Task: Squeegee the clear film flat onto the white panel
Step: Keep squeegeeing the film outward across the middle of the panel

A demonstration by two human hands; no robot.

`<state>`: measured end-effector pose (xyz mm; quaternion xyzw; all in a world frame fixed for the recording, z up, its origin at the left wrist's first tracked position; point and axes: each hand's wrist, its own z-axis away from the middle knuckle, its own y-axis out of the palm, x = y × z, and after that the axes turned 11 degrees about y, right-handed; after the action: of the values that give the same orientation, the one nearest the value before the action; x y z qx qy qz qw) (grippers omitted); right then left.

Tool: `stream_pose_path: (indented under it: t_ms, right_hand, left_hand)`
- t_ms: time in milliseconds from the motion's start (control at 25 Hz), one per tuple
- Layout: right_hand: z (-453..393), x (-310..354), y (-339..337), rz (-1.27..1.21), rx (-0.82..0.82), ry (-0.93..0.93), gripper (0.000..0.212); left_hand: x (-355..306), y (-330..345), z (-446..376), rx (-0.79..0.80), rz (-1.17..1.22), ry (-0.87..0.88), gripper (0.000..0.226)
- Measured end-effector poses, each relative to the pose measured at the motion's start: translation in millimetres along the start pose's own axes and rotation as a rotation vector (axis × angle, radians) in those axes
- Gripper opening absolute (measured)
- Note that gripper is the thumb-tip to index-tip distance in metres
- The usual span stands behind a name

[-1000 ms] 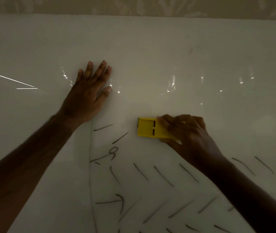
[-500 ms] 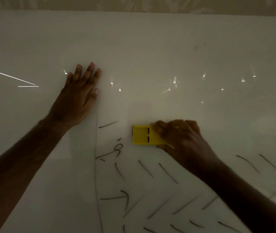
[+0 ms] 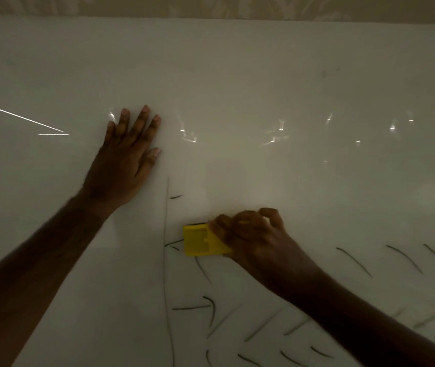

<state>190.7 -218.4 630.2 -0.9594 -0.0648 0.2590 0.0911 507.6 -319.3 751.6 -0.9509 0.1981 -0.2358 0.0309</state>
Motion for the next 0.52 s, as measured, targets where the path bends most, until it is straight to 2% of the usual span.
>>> stream_pose_path:
  t_ms: [160, 320, 400, 520]
  right_hand:
    - [-21, -27, -10, 0.009, -0.006, 0.081, 0.058]
    - [-78, 2, 0, -0.012, -0.072, 0.240, 0.063]
    - [-80, 27, 12, -0.012, -0.064, 0.198, 0.065]
    - [-40, 43, 19, -0.014, -0.027, 0.015, 0.060]
  left_hand:
    - [2, 4, 3, -0.011, -0.018, -0.004, 0.062]
    - [5, 5, 6, -0.026, -0.014, 0.017, 0.060]
    - [7, 5, 10, -0.039, -0.013, 0.022, 0.060]
    - [4, 7, 15, -0.044, -0.032, -0.020, 0.061]
